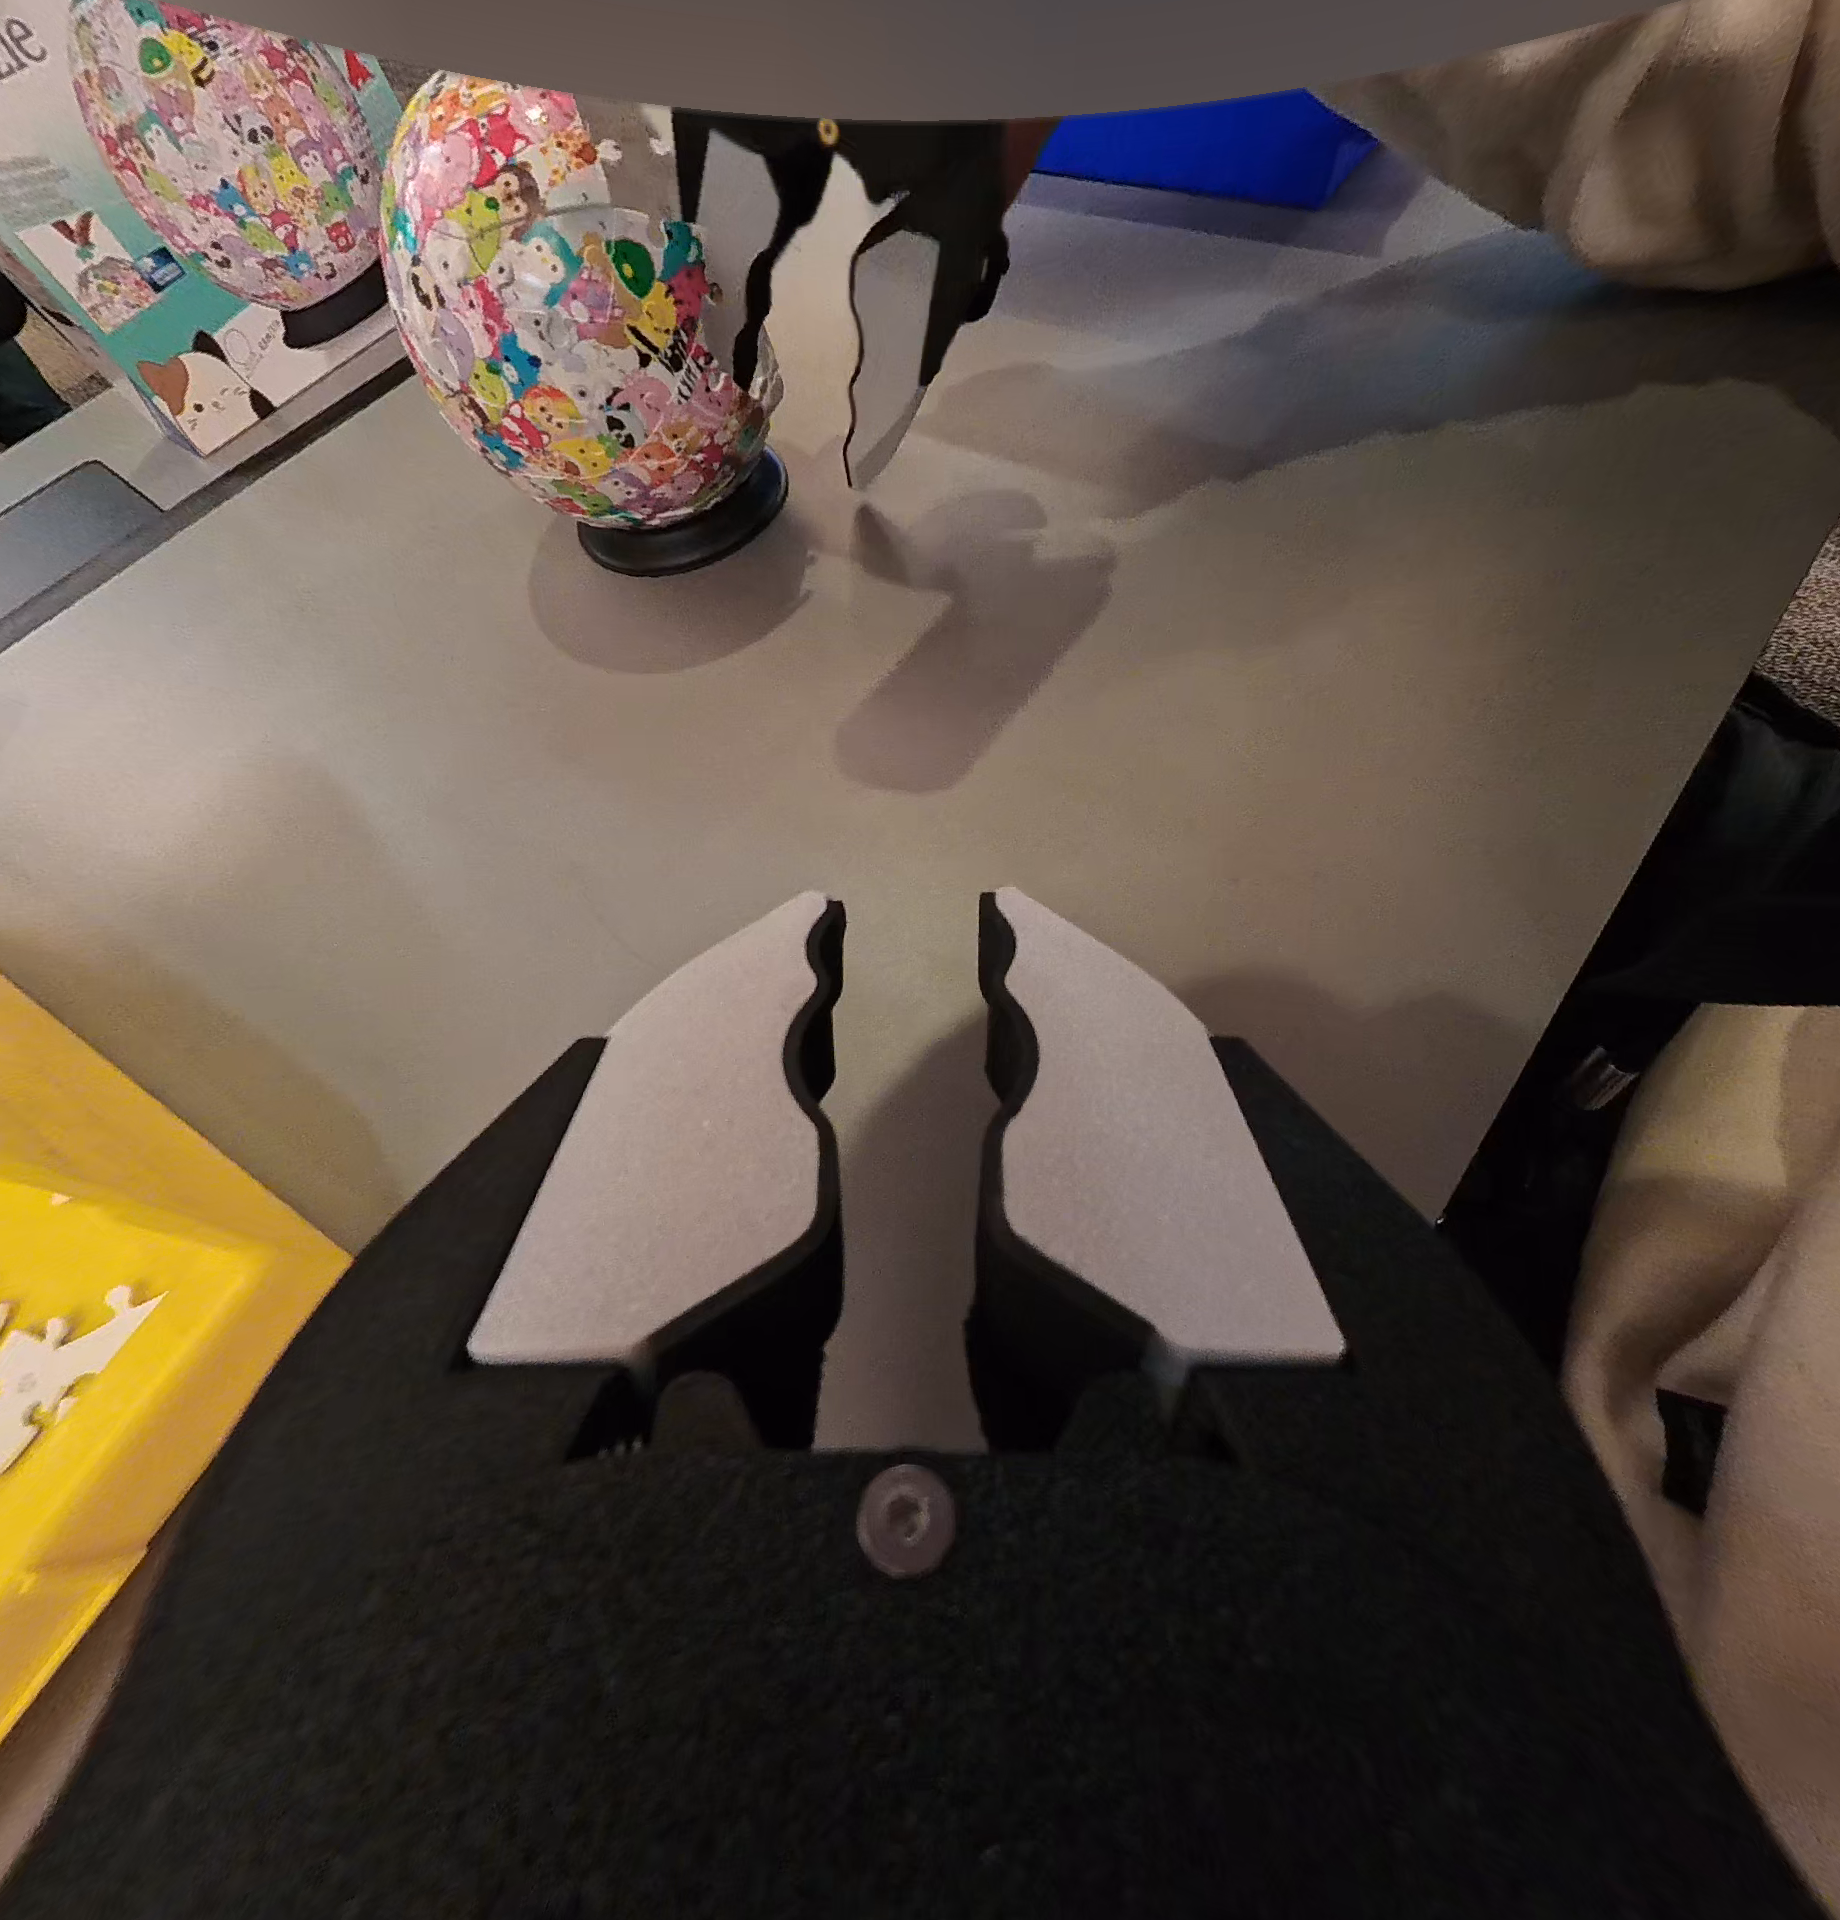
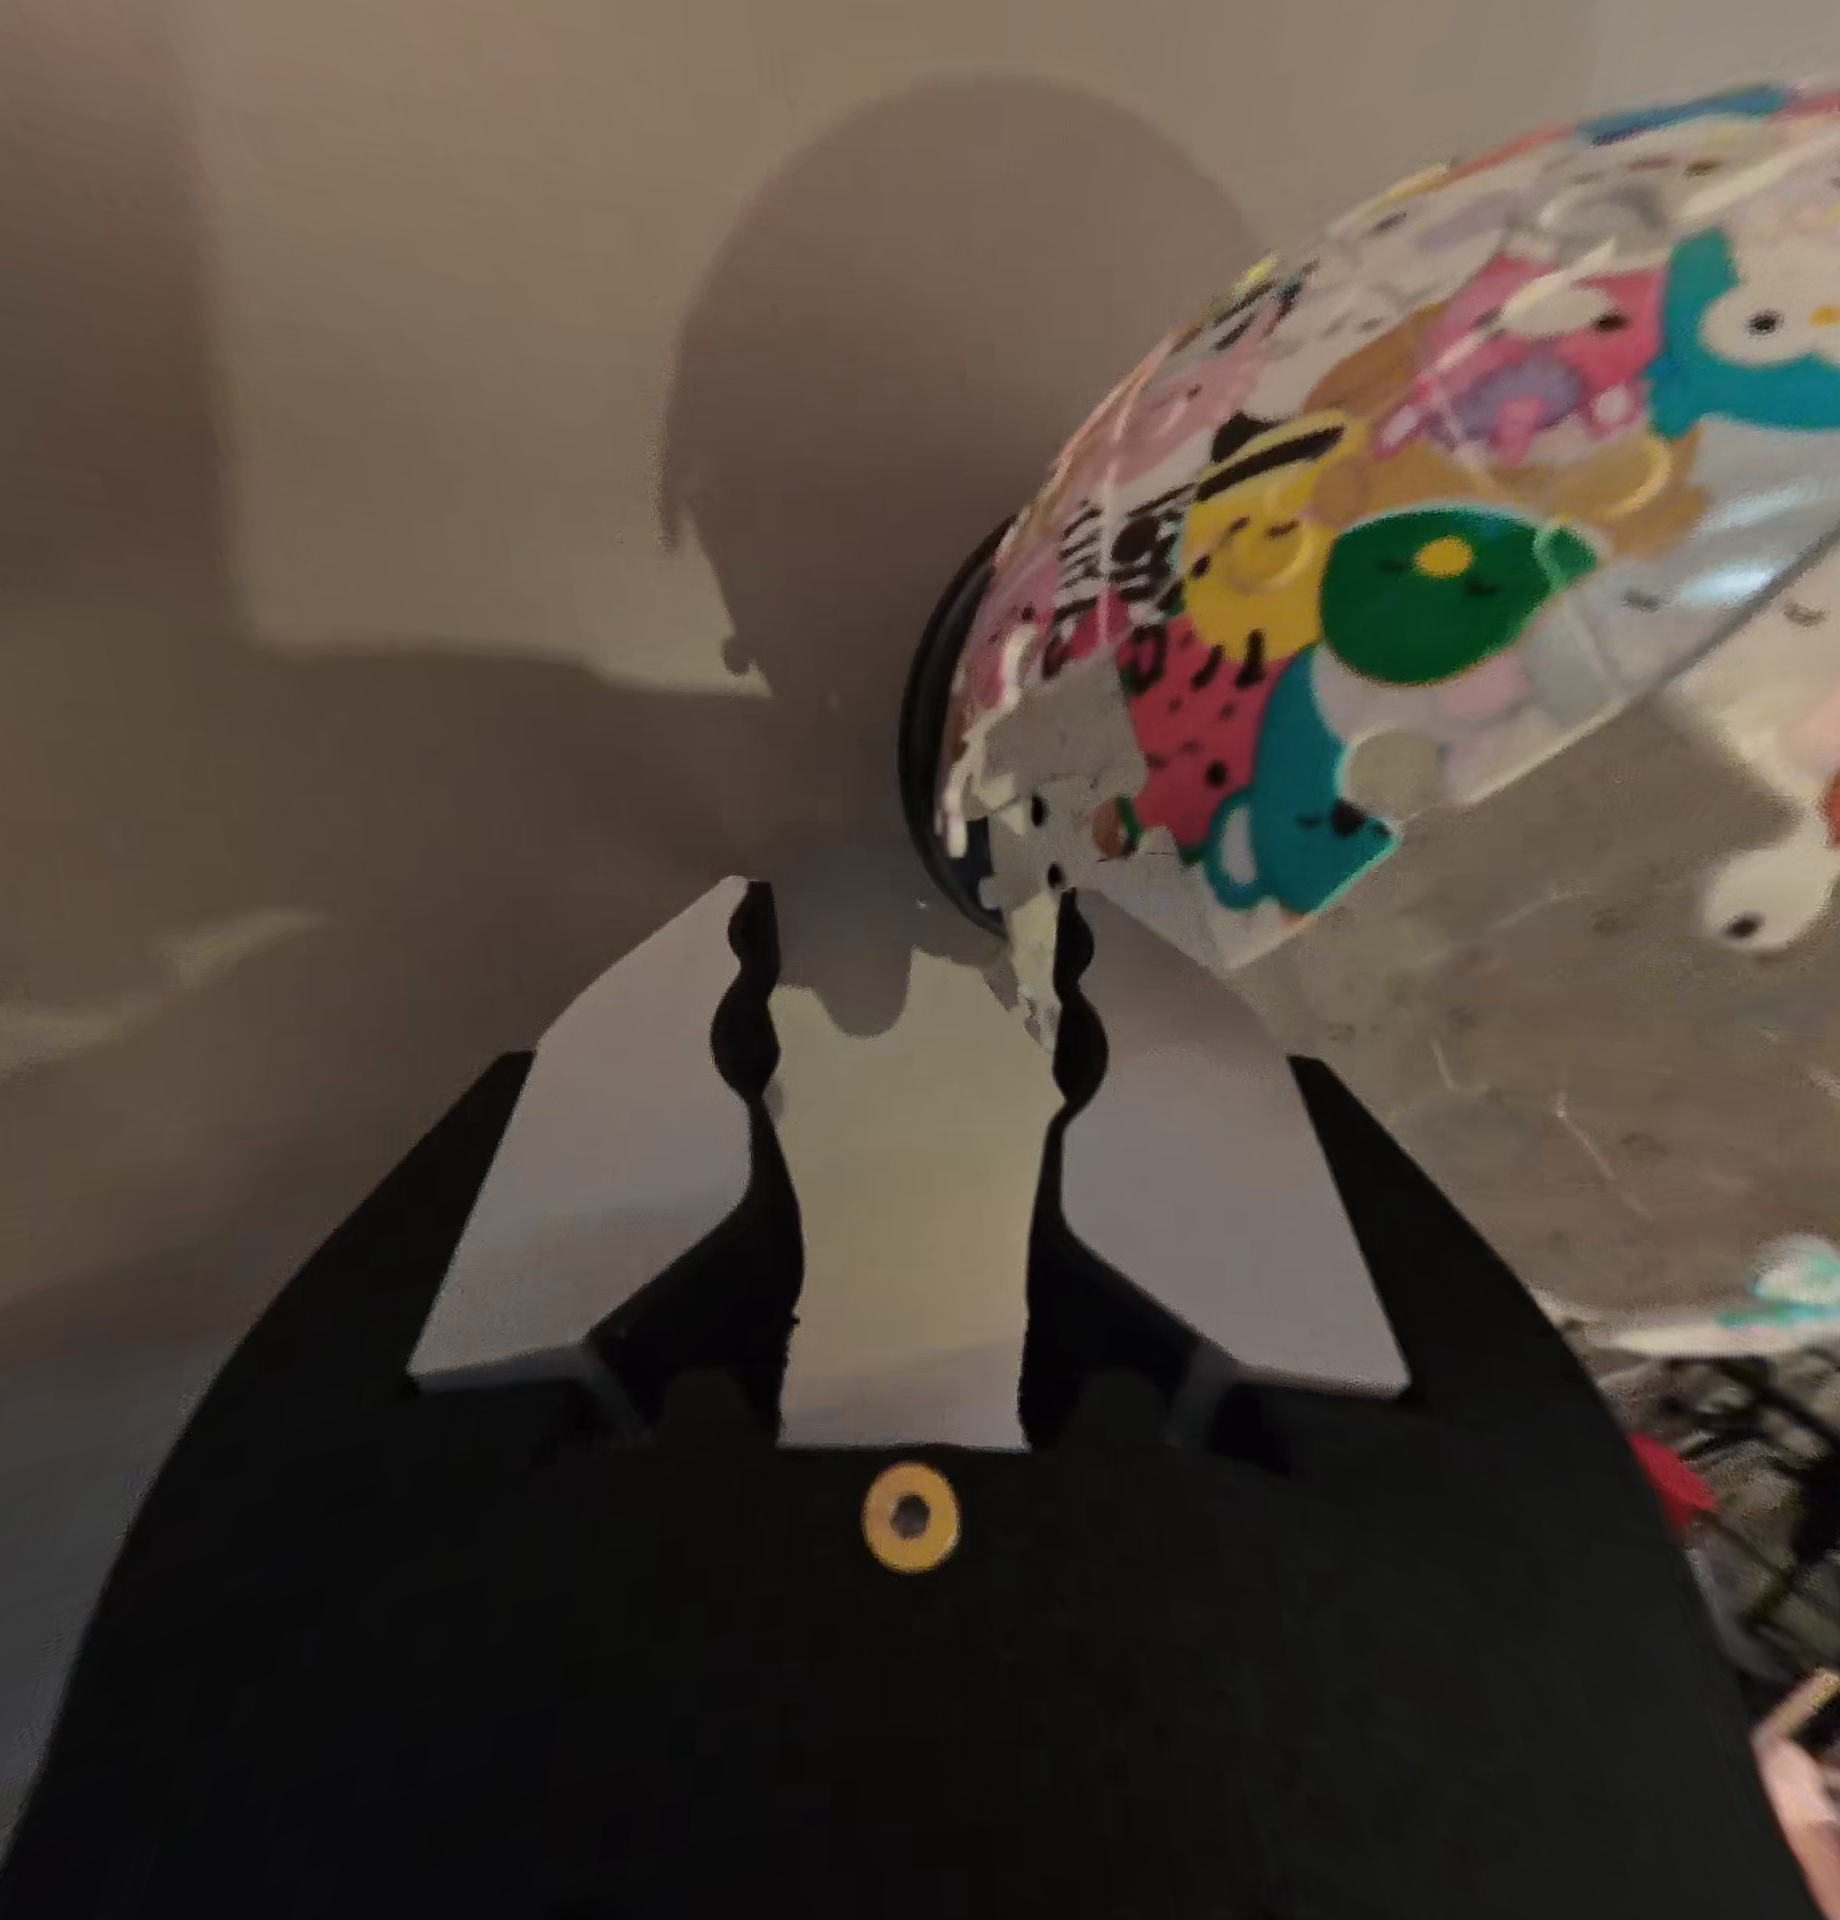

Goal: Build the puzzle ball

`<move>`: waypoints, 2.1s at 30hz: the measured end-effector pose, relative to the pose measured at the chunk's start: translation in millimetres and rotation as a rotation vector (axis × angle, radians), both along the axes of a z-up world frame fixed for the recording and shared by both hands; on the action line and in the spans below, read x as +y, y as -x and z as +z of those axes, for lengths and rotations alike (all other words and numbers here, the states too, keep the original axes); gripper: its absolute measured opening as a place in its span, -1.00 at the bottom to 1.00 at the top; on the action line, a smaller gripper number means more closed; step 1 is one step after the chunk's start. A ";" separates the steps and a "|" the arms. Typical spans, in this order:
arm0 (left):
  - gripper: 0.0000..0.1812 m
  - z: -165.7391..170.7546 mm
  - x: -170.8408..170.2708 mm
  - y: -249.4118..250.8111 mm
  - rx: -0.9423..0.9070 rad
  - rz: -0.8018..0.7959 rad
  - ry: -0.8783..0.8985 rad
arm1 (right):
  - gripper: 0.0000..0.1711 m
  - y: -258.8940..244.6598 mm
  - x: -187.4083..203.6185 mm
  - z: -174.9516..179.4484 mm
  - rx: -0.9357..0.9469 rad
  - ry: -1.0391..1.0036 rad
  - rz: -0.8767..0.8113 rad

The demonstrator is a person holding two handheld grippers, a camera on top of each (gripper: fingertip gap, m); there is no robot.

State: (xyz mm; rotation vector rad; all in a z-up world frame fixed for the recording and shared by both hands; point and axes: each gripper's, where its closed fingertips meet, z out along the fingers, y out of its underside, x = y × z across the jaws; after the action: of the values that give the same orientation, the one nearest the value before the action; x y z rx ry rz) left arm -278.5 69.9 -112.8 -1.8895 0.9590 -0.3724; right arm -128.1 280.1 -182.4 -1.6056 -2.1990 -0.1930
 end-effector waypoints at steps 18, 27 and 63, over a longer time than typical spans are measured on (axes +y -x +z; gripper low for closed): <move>-0.74 -8.5 2.1 7.0 0.021 0.019 0.009 | -0.72 11.3 14.3 2.6 0.105 -0.314 0.247; -0.74 -8.0 1.3 6.2 0.023 0.015 0.007 | -0.79 14.9 17.2 -2.5 0.097 -0.330 0.251; -0.73 -0.5 8.6 -1.6 -0.038 0.031 0.025 | -0.56 0.0 -31.6 40.0 0.399 -0.210 0.227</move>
State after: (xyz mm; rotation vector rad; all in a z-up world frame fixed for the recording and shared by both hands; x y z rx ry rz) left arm -276.9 78.5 -113.3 -1.9105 0.9030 -0.4022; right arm -128.0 248.5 -142.4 -1.1555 -1.9556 -0.0304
